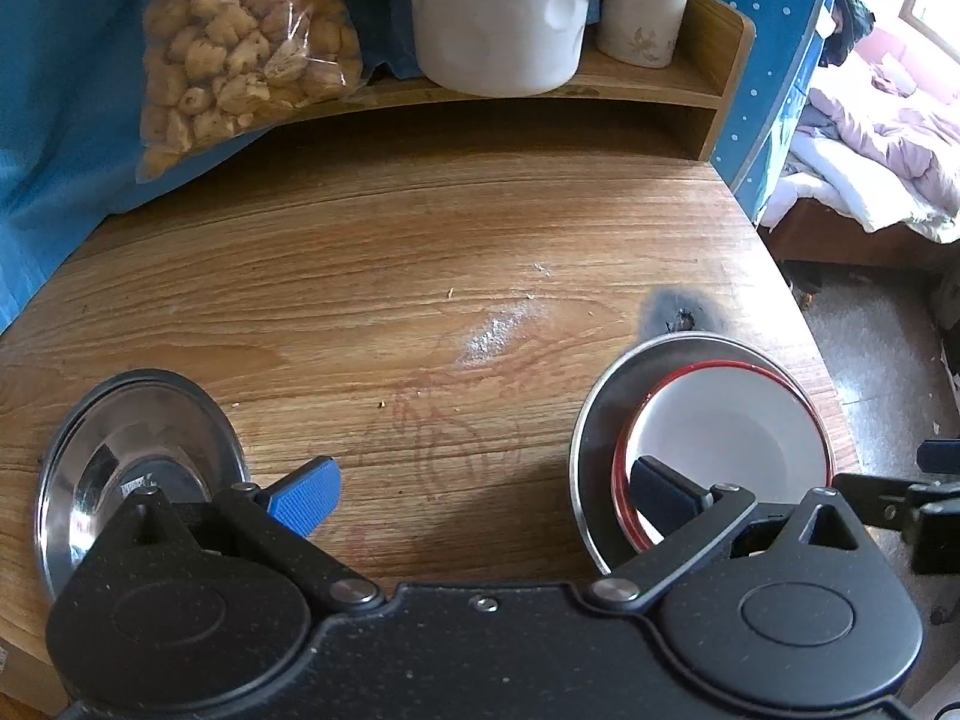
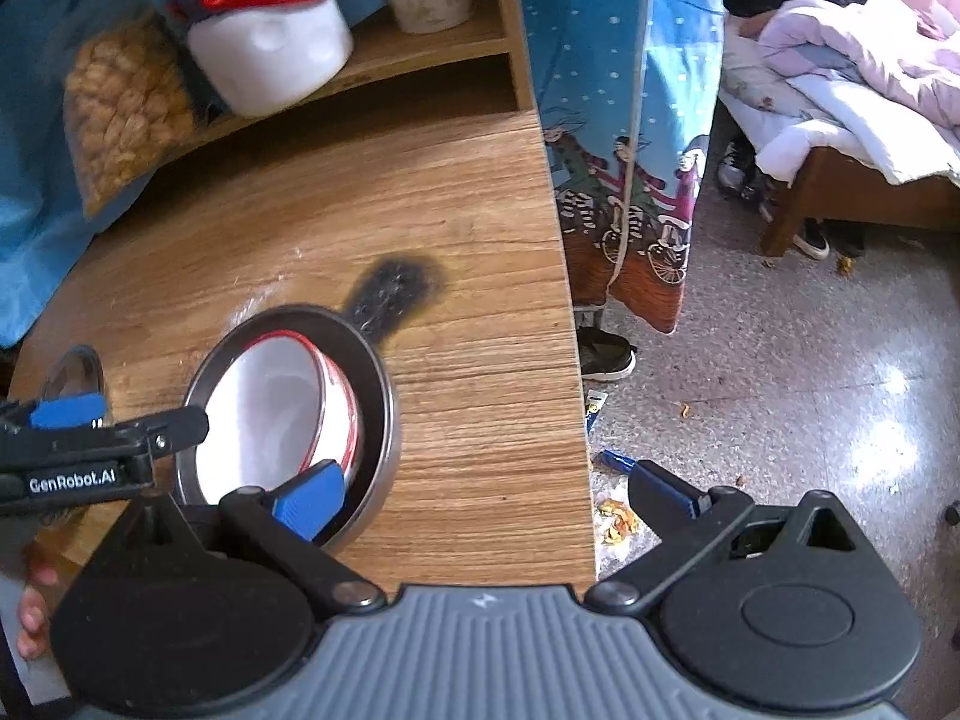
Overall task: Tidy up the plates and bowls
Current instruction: 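Move both grippers to the rim of the steel bowl stack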
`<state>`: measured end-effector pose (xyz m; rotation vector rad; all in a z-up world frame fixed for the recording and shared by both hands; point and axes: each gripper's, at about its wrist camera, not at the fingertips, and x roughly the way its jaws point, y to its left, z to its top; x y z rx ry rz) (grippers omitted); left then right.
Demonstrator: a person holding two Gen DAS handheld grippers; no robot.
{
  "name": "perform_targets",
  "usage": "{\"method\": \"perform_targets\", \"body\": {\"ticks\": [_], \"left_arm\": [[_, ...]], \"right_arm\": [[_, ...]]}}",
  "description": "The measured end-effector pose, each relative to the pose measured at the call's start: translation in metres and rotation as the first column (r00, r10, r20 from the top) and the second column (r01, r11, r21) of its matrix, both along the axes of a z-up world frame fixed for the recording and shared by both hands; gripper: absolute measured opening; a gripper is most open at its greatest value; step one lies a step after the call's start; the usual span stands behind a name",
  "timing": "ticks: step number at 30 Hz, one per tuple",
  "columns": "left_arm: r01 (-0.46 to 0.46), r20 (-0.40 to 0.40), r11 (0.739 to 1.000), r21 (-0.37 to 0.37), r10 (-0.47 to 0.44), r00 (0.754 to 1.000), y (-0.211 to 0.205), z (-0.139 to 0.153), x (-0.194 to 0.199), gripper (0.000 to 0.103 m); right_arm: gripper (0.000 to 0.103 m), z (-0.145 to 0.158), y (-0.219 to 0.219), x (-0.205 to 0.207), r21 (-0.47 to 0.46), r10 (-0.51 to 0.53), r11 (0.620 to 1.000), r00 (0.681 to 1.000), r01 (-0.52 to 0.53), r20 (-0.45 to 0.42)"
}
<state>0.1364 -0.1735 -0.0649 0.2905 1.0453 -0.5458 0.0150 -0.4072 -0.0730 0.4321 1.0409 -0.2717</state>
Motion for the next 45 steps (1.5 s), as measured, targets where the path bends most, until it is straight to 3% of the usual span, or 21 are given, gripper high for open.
{"method": "perform_targets", "body": {"ticks": [20,31,45], "left_arm": [[0.002,-0.052,1.000,0.019,-0.001,0.999,-0.006,-0.007,0.005,0.102],[-0.071,-0.055,0.997,0.008,0.071,0.996,0.014,0.002,0.015,0.102],[-0.033,-0.058,0.999,0.015,0.034,0.998,0.004,-0.010,0.011,0.102]], "right_arm": [[0.103,-0.011,0.005,0.013,-0.072,0.043,0.996,0.998,-0.045,-0.036],[0.103,-0.011,0.003,0.015,-0.074,0.033,0.997,0.999,-0.036,-0.041],[0.103,-0.009,0.006,0.015,-0.116,0.042,0.992,0.999,-0.045,-0.034]]}}
